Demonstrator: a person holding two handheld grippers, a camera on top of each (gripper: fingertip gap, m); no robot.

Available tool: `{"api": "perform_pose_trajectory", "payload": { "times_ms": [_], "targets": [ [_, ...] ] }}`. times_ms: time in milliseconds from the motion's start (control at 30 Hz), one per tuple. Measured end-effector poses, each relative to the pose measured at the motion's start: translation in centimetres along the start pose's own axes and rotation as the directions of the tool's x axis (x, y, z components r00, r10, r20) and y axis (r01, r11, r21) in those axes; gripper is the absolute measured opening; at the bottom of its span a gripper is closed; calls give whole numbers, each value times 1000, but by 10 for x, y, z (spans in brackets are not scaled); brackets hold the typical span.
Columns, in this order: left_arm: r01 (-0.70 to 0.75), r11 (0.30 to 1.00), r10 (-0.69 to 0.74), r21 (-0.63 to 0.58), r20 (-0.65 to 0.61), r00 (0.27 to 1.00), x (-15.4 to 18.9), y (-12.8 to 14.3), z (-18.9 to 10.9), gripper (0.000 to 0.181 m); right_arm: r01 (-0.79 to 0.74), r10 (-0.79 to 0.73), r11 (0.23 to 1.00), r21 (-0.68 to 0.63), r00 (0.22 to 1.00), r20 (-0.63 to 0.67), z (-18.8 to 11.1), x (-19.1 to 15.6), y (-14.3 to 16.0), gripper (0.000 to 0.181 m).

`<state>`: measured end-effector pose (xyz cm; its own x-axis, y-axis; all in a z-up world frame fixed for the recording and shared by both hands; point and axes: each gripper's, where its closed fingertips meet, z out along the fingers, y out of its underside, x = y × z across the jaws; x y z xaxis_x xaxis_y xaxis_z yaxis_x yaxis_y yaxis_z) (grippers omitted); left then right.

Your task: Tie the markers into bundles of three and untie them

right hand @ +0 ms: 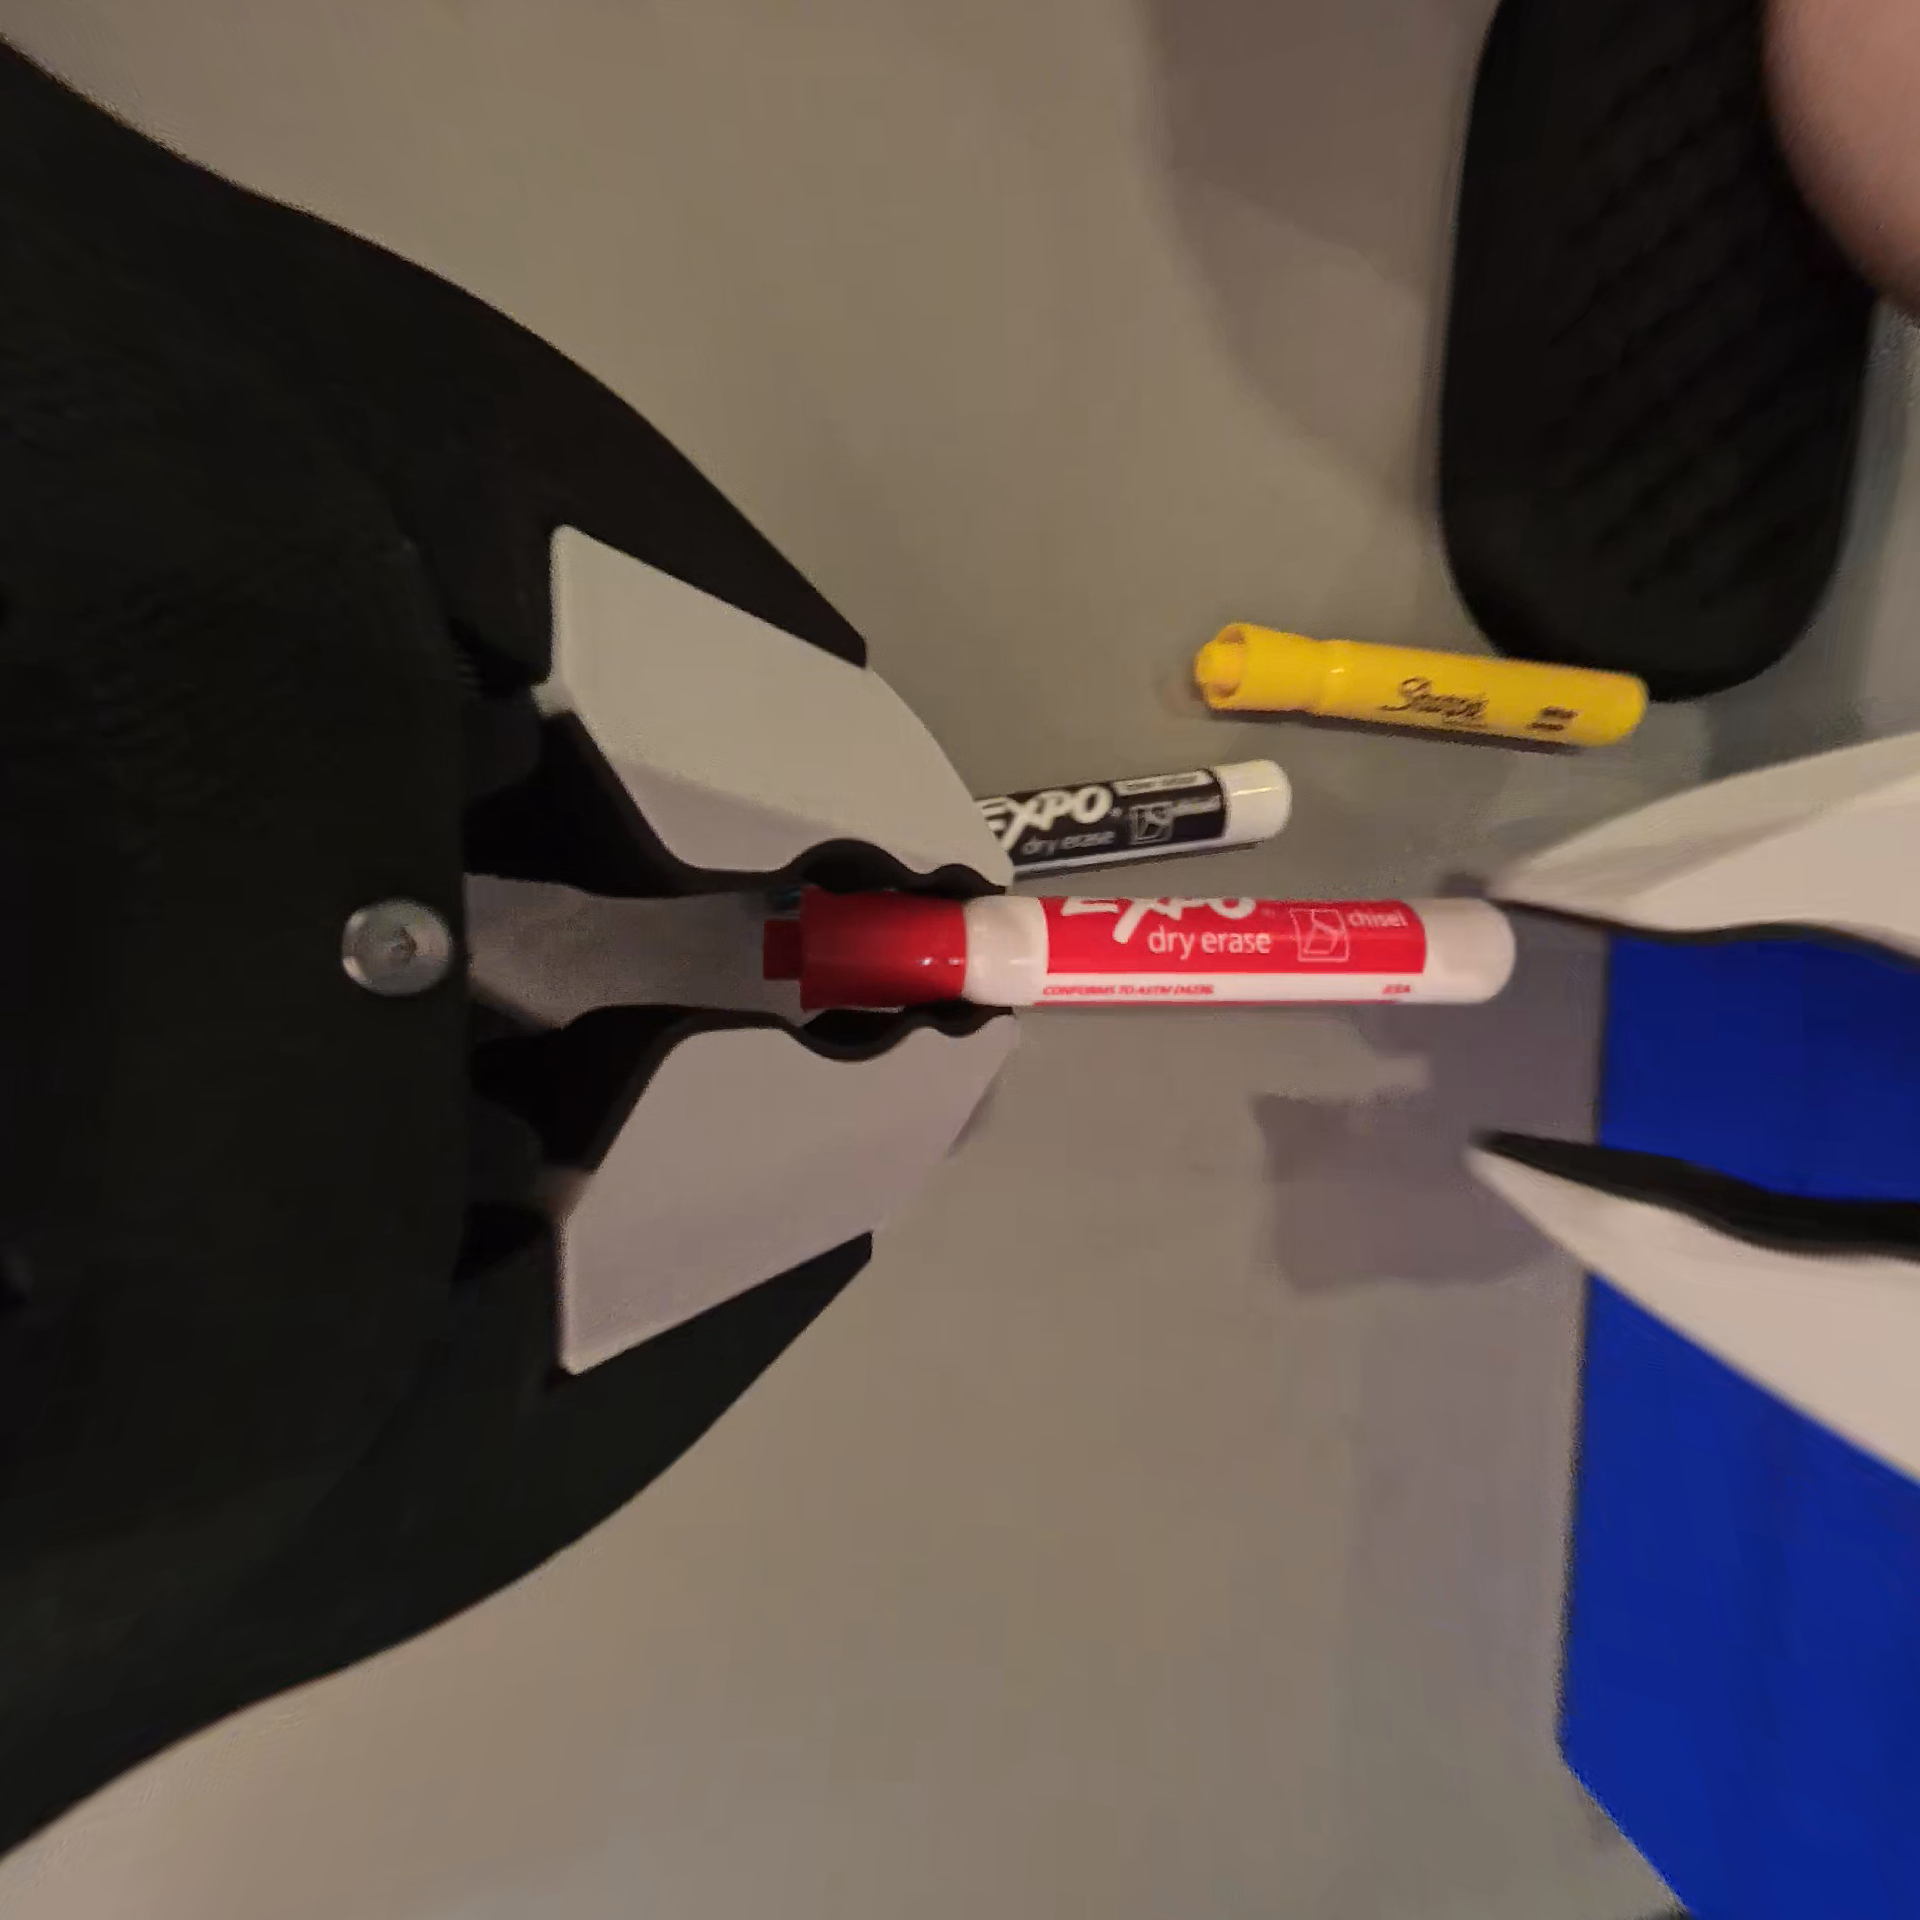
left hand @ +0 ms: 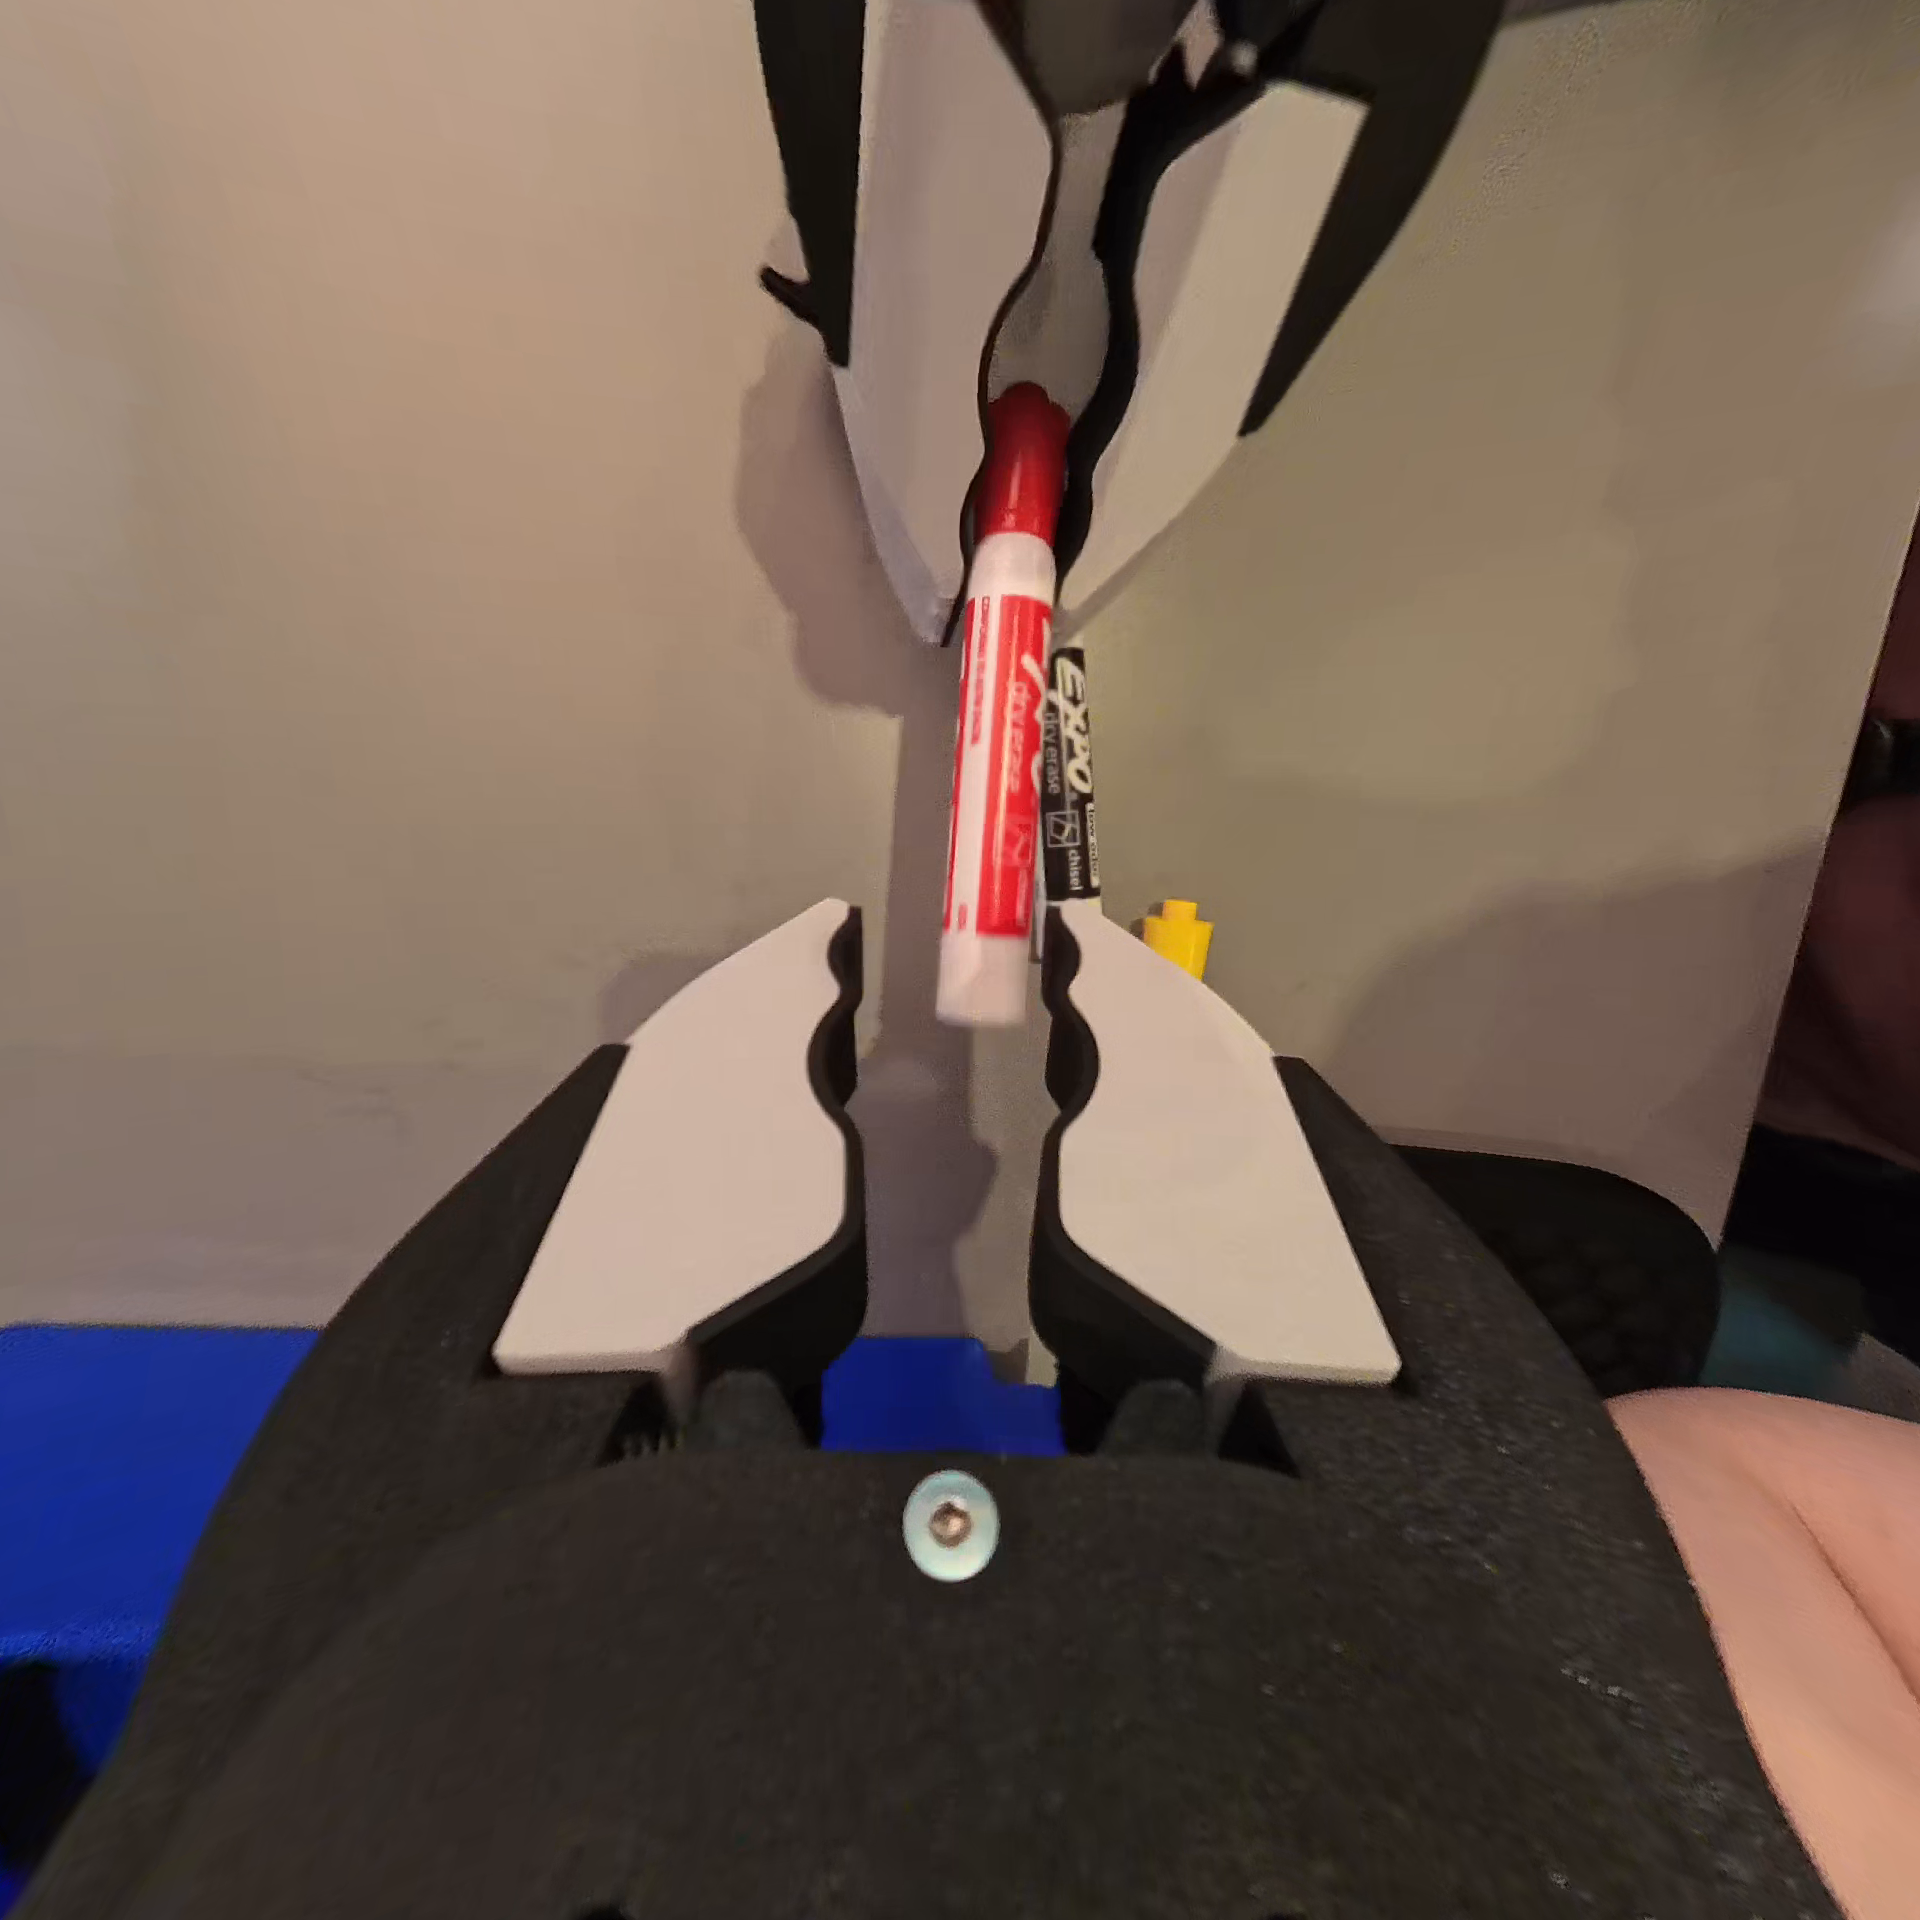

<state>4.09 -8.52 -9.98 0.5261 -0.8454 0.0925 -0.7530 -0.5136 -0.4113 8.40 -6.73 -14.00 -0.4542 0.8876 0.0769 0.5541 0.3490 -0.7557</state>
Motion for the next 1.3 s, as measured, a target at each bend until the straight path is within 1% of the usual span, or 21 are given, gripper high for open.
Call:
{"api": "perform_pose_trajectory", "payload": {
  "times_ms": [100, 200, 267, 333, 433, 500, 533, 567, 600, 667, 700, 733, 767, 833, 900, 933, 1000, 1067, 1167, 1233, 1300],
  "targets": [
    [-9, 997, -3, 72, 162, 987, -16, -2, -30, 46, -34, 35, 998, -57, 999, 22, 9, 5, 13, 19],
    [-54, 977, -21, 208, 342, 939, -27, -12, -73, 59, -37, 44, 994, -101, 997, 62, 20, 5, 14, 19],
    [-66, 957, -55, 282, 400, 915, -26, -15, -96, 60, -35, 44, 994, -101, 995, 94, 23, 4, 13, 24],
    [-72, 943, -85, 324, 445, 891, -26, -16, -113, 70, -44, 49, 997, -60, 995, 92, 20, 6, 5, 36],
    [-100, 917, -107, 387, 479, 871, -25, -22, -130, 77, -42, 33, 993, 111, 996, 83, 6, -3, -36, 36],
    [-131, 886, -107, 444, 471, 875, -21, -31, -139, 77, -64, 31, 974, 217, 988, 151, 9, -30, -70, 26],
    [-146, 870, -105, 471, 466, 878, -19, -35, -142, 77, -84, 34, 969, 233, 977, 210, 18, -50, -80, 25],
    [-158, 853, -107, 498, 462, 880, -17, -39, -147, 77, -89, 39, 977, 195, 968, 248, 33, -67, -80, 25],
    [-164, 837, -113, 522, 458, 882, -16, -41, -151, 75, -64, 35, 991, 116, 971, 234, 51, -77, -73, 25],
    [-166, 813, -126, 558, 448, 885, -14, -43, -158, 75, 44, -41, 999, -31, 994, 101, 80, -74, -52, 32],
    [-172, 801, -134, 573, 452, 882, -13, -44, -163, 75, 89, -87, 994, -59, 995, 41, 90, -70, -47, 30],
    [-175, 790, -140, 587, 451, 881, -12, -44, -166, 75, 105, -104, 992, -73, 994, 21, 96, -70, -45, 27],
    [-180, 783, -139, 596, 449, 883, -10, -45, -168, 74, 89, -87, 994, -64, 996, 35, 99, -74, -46, 22],
    [-192, 775, -130, 602, 449, 884, -7, -45, -171, 71, 54, -50, 996, -66, 997, 62, 101, -79, -48, 22],
    [-195, 779, -130, 596, 458, 879, -7, -45, -171, 70, 63, -62, 997, -43, 997, 37, 96, -76, -53, 21],
    [-197, 778, -126, 596, 456, 881, -6, -45, -171, 70, 60, -60, 998, -2, 998, 34, 89, -75, -61, 20],
    [-196, 755, -116, 626, 421, 900, 1, -50, -173, 70, 7, -12, 997, 76, 997, 71, 63, -73, -78, 19],
    [-199, 722, -115, 662, 399, 910, 6, -54, -178, 68, -17, 8, 994, 104, 996, 89, 32, -62, -81, 19],
    [-202, 699, -114, 686, 385, 916, 10, -58, -181, 68, -9, 12, 998, 59, 999, -38, -4, -10, -53, 19],
    [-205, 687, -103, 697, 373, 922, 13, -62, -180, 67, 13, -14, 999, 36, 1000, 17, -9, 2, -34, 19],
    [-205, 686, -86, 698, 358, 930, 16, -67, -175, 66, -6, 7, 1000, -9, 998, 55, -2, 14, -19, 19]
  ]
}}
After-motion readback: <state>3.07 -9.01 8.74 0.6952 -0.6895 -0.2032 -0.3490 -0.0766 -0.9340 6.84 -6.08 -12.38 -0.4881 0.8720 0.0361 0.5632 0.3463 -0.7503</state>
